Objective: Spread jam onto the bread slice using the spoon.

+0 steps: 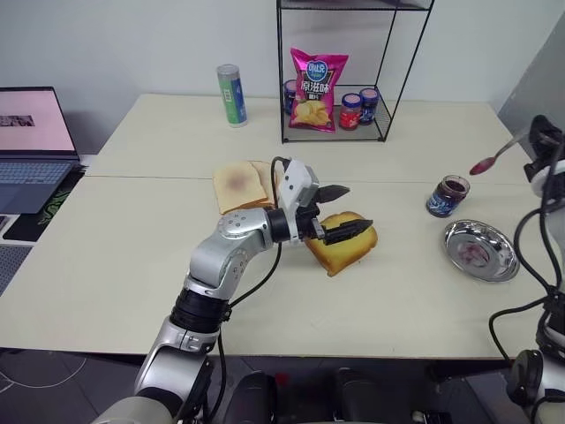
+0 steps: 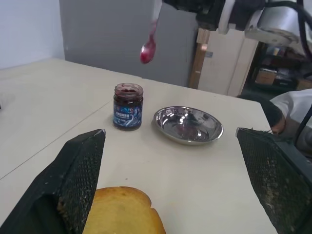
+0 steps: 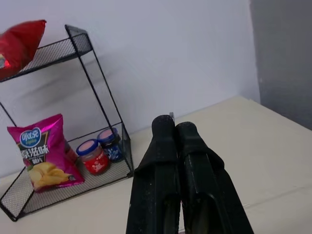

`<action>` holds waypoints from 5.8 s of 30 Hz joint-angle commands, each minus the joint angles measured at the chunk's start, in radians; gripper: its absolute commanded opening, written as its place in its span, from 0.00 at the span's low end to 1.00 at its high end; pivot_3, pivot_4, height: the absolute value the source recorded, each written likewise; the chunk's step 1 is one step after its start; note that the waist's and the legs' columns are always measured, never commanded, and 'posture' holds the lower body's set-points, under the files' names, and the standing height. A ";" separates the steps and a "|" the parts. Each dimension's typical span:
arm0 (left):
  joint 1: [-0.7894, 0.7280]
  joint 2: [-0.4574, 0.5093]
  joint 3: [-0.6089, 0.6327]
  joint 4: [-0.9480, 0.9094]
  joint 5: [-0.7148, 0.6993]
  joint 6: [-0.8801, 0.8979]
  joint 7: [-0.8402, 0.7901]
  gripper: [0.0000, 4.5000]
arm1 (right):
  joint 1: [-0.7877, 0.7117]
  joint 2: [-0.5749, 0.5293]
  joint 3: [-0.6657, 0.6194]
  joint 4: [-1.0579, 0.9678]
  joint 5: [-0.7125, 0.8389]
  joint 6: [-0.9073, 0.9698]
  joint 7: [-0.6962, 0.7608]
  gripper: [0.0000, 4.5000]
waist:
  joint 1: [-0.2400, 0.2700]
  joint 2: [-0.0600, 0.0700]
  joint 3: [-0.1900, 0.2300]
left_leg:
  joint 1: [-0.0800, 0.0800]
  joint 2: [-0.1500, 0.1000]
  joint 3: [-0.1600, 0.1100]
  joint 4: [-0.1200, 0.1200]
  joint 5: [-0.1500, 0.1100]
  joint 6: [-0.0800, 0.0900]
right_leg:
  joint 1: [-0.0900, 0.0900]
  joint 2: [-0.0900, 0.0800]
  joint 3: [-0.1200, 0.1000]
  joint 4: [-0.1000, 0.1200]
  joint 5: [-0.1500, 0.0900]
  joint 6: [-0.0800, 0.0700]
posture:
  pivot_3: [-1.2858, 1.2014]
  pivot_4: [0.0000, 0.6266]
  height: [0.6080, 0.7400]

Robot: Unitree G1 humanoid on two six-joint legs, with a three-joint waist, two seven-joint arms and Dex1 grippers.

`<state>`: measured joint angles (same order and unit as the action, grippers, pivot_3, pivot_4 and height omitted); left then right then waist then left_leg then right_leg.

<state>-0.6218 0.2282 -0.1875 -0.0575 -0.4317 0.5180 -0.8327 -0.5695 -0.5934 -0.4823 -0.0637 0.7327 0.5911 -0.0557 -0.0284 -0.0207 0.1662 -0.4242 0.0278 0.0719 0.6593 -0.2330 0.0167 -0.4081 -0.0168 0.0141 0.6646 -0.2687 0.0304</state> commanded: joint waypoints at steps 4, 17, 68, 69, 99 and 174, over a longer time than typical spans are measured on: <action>-0.001 0.002 0.019 -0.080 -0.014 0.009 0.031 1.00 | -0.067 0.001 0.042 0.132 -0.120 -0.119 0.100 0.02 | 0.001 0.000 0.000 | -0.001 0.000 0.000 0.000 -0.001 0.002 | 0.000 0.000 0.000 -0.002 0.003 -0.004 | 0.52 0.24 1.00; 0.012 0.017 0.022 -0.116 -0.017 0.038 0.046 1.00 | -0.076 0.035 0.066 0.257 -0.243 -0.228 0.168 0.02 | 0.001 0.000 0.000 | -0.001 0.000 0.000 0.001 -0.001 0.002 | 0.000 0.000 0.000 -0.001 0.003 -0.004 | 0.52 0.24 1.00; -0.007 0.023 0.012 -0.103 -0.014 0.037 0.021 1.00 | -0.102 0.181 -0.168 0.286 -0.062 -0.160 0.011 0.02 | 0.000 0.001 0.000 | -0.001 0.000 0.001 0.001 -0.001 0.001 | 0.000 0.000 0.001 0.000 0.003 -0.004 | 0.52 0.24 1.00; -0.007 0.024 0.012 -0.103 -0.013 0.037 0.020 1.00 | -0.101 0.182 -0.170 0.285 -0.056 -0.159 0.008 0.02 | 0.000 0.001 0.000 | -0.001 0.000 0.001 0.001 -0.001 0.001 | 0.000 0.000 0.001 0.000 0.003 -0.004 | 0.52 0.24 1.00; -0.029 0.032 0.011 -0.091 -0.019 0.034 -0.012 1.00 | -0.096 0.292 -0.335 0.211 0.187 -0.192 -0.151 0.02 | 0.000 0.002 -0.001 | -0.001 0.000 0.001 0.001 -0.001 0.001 | 0.000 0.000 0.001 0.001 0.003 -0.004 | 0.52 0.24 1.00; 0.266 0.322 0.109 -0.296 -0.055 0.022 -0.021 1.00 | 0.174 0.343 0.307 -0.337 -0.085 0.038 0.175 0.02 | 0.002 0.004 -0.003 | -0.001 0.000 0.000 0.002 -0.001 0.001 | -0.001 -0.001 -0.001 0.001 0.004 -0.004 | 0.52 0.24 1.00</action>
<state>-0.3402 0.5524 -0.0786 -0.3417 -0.4846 0.5591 -0.8484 -0.3791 -0.2709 -0.1339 -0.3568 0.5754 0.5983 0.1464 -0.0269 -0.0170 0.1636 -0.4252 0.0282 0.0716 0.6617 -0.2339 0.0182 -0.4088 -0.0183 0.0128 0.6657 -0.2647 0.0266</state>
